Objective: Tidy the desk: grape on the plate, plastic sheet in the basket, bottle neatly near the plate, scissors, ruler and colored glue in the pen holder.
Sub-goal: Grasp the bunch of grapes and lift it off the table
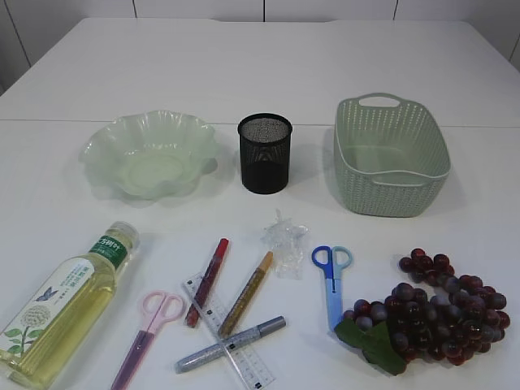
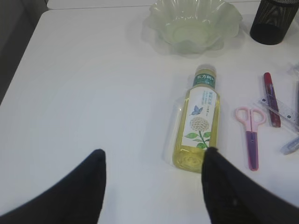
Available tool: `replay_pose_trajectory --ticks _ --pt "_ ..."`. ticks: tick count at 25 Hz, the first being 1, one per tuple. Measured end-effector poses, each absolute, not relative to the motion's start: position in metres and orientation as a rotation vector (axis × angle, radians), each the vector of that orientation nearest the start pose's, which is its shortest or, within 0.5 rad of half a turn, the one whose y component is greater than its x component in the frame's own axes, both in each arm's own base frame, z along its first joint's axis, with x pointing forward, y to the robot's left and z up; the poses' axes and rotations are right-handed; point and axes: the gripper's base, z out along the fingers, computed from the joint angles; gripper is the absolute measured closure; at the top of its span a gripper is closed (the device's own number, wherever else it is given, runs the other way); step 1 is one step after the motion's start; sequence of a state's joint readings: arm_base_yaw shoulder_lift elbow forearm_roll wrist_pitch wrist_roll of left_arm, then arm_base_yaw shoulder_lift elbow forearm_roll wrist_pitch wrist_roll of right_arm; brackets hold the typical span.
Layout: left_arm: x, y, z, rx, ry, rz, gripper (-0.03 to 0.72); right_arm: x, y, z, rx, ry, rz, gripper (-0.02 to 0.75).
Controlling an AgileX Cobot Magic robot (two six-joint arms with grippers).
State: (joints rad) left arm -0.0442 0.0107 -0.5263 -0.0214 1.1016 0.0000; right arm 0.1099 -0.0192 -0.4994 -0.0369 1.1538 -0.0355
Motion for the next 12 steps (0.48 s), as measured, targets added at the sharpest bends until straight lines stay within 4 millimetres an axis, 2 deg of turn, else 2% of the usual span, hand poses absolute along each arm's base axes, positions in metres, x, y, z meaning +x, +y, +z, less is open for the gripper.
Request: replay_pose_trajectory --ticks 12 --pt "-0.0081 -0.0014 0.2813 0.047 2.069 -0.053 0.244 -0.0115 -0.0044 0.2696 -0.150 2.113 0.000 0.200"
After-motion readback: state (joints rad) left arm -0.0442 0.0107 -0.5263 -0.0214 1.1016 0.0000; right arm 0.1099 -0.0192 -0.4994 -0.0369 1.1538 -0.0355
